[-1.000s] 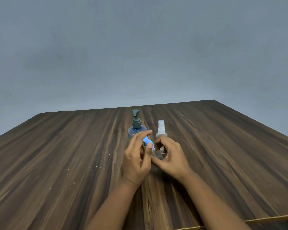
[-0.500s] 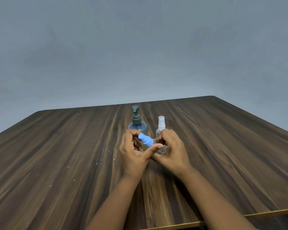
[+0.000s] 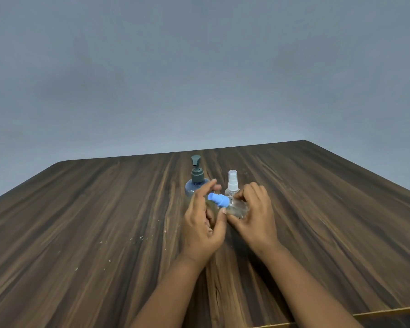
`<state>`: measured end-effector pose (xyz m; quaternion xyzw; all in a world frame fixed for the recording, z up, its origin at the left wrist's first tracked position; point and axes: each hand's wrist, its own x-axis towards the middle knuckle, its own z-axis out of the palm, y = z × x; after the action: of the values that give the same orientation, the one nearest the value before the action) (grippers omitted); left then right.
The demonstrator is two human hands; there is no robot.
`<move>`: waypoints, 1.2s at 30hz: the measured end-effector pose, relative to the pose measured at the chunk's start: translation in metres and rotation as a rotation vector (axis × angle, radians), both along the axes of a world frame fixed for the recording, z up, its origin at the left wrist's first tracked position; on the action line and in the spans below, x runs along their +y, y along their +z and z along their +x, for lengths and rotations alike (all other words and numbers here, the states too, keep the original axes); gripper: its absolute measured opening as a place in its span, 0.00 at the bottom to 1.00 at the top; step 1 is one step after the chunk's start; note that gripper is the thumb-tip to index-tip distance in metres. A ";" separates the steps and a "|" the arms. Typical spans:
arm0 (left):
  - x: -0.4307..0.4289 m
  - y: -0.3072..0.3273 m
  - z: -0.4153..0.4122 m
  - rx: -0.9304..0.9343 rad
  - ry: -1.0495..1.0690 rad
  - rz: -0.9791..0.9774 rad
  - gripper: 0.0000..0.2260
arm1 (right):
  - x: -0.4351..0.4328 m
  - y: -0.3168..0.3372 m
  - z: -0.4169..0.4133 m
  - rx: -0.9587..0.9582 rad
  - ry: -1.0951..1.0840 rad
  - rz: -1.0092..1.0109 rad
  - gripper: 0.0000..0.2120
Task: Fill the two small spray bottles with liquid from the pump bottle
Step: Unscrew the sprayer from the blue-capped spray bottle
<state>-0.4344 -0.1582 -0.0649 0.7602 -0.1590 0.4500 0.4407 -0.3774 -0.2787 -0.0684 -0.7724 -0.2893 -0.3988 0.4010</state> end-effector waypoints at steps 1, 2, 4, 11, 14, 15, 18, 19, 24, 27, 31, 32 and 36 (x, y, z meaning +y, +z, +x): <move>0.000 -0.001 0.001 0.005 0.006 0.010 0.17 | 0.000 0.000 0.000 -0.002 -0.010 -0.006 0.15; 0.001 -0.001 0.002 0.005 0.017 0.010 0.14 | 0.000 0.000 0.001 -0.001 -0.023 -0.015 0.15; 0.003 -0.001 0.003 -0.003 0.063 0.005 0.09 | 0.003 0.000 0.000 0.001 -0.052 -0.044 0.15; 0.006 -0.002 0.006 0.051 0.243 -0.100 0.15 | 0.006 0.001 -0.005 -0.085 -0.225 -0.148 0.25; 0.009 -0.004 0.008 0.087 0.256 -0.135 0.19 | 0.007 0.001 -0.007 -0.078 -0.269 -0.157 0.28; 0.009 -0.004 0.008 0.088 0.254 -0.123 0.19 | 0.006 0.002 -0.007 -0.067 -0.273 -0.146 0.29; 0.004 -0.001 0.004 0.083 0.168 -0.006 0.17 | 0.002 0.002 -0.005 -0.035 -0.280 -0.106 0.29; 0.003 -0.001 0.003 0.079 0.131 0.064 0.16 | 0.001 0.001 -0.004 -0.031 -0.282 -0.088 0.29; 0.005 -0.005 0.006 0.073 0.154 0.165 0.12 | 0.002 0.002 -0.002 -0.046 -0.285 -0.021 0.28; 0.007 -0.007 0.007 0.041 0.224 0.084 0.12 | 0.002 0.002 -0.004 -0.059 -0.318 -0.026 0.28; 0.011 -0.005 0.010 0.035 0.241 -0.129 0.19 | -0.005 0.002 0.001 -0.003 -0.386 0.118 0.17; 0.011 -0.005 0.009 0.032 0.228 -0.142 0.19 | -0.007 0.001 0.002 0.008 -0.381 0.161 0.13; 0.007 -0.003 0.005 -0.061 0.251 -0.107 0.19 | -0.007 0.003 0.002 0.108 -0.210 0.348 0.10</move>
<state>-0.4295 -0.1509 -0.0682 0.7355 -0.0517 0.5325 0.4157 -0.3750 -0.2853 -0.0656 -0.7375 -0.1119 -0.4406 0.4995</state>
